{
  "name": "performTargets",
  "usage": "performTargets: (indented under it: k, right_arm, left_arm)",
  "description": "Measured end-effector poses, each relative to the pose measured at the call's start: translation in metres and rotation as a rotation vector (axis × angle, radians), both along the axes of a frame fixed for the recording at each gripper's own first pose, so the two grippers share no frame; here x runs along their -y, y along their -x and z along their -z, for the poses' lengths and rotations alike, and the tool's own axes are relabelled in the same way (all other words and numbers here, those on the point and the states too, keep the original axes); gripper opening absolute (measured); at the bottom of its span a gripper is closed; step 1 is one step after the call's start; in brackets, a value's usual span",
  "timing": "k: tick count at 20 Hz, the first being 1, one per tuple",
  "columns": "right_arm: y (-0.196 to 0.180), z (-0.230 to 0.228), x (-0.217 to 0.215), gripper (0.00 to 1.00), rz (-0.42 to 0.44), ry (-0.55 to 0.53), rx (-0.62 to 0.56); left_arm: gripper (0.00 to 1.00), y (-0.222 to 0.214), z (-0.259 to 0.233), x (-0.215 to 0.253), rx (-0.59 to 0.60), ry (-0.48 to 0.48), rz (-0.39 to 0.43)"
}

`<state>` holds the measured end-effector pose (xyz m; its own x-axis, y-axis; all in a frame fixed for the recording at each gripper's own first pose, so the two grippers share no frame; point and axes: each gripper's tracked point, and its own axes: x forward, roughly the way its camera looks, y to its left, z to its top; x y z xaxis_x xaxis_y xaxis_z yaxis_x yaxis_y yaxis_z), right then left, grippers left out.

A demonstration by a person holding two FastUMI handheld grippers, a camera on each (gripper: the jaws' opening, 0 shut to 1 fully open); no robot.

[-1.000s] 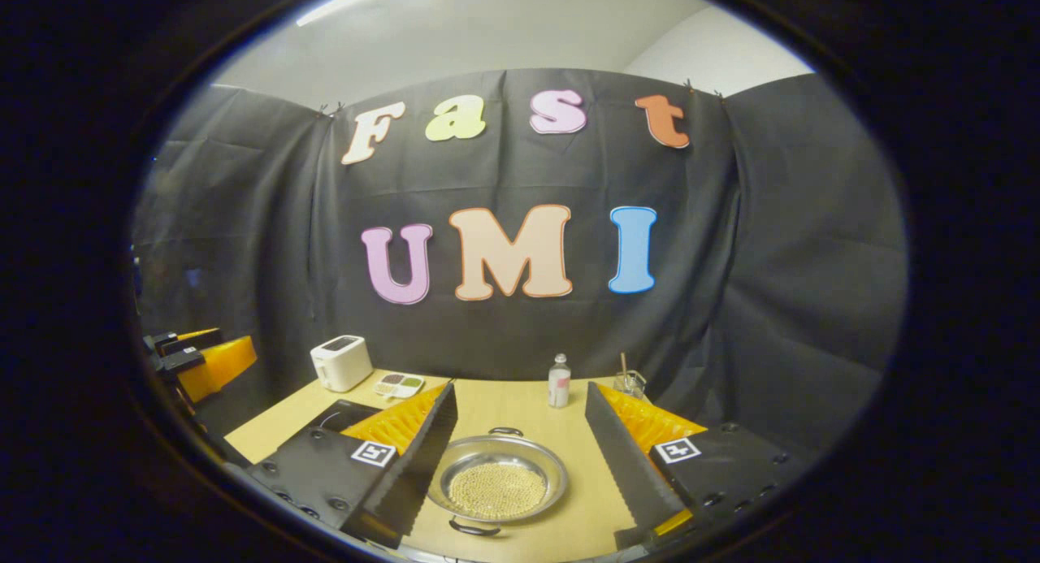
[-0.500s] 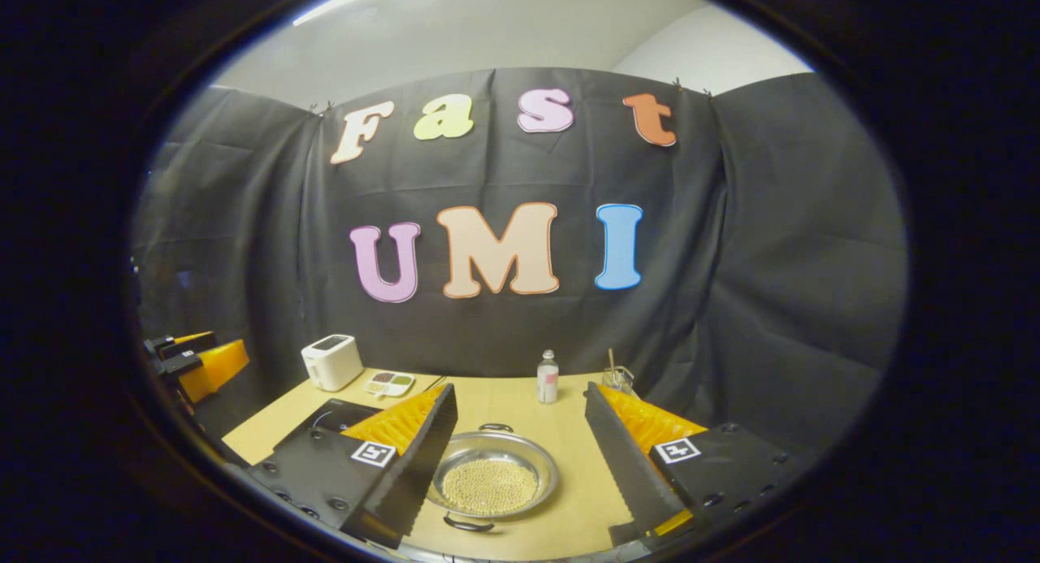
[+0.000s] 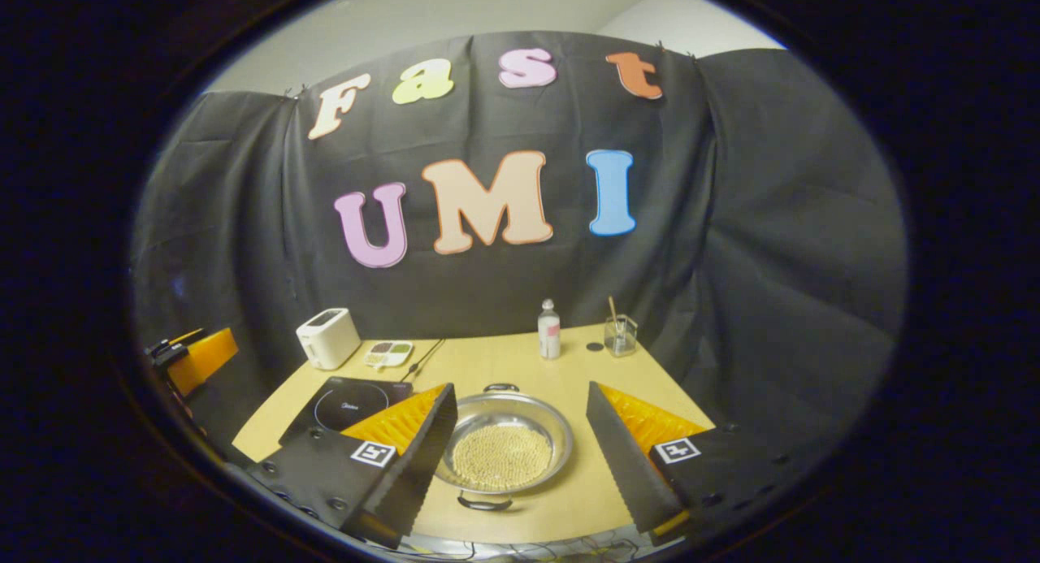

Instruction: First push the handle of the pot to place it horizontally, then grasp the pot with both hands and set it on the induction cooktop.

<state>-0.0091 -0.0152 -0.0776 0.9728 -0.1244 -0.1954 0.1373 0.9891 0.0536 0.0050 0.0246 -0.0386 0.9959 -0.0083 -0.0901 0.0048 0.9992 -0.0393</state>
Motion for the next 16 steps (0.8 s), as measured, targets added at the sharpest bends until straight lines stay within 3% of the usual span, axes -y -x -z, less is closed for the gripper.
performTargets:
  k: [2,4,5,6,7,9,16]
  right_arm:
    - [-0.001,0.028,-0.012,0.94,-0.034,-0.030,-0.076]
    - [0.000,0.049,-0.016,0.70,-0.048,-0.064,-0.136]
    - [-0.001,0.060,-0.023,0.58,-0.064,-0.090,-0.161]
    - [-0.002,0.069,-0.028,0.40,-0.072,-0.110,-0.188]
    - [-0.003,0.078,-0.031,0.22,-0.079,-0.125,-0.211]
    - [-0.004,0.096,-0.038,0.00,-0.097,-0.145,-0.259]
    - [-0.006,0.167,-0.100,0.00,-0.265,-0.280,-0.497]
  left_arm:
    - [0.96,0.000,0.004,-0.006,-0.011,-0.014,-0.005]
    - [0.92,0.000,0.005,-0.008,-0.014,-0.026,-0.009]
    - [0.96,0.000,0.005,-0.010,-0.014,-0.029,-0.012]
    - [0.92,0.001,0.006,-0.011,-0.015,-0.030,-0.016]
    - [0.96,0.003,0.005,-0.013,-0.015,-0.031,-0.018]
    - [0.96,0.003,0.006,-0.016,-0.016,-0.037,-0.024]
    - [0.96,0.008,0.012,-0.033,-0.030,-0.067,-0.062]
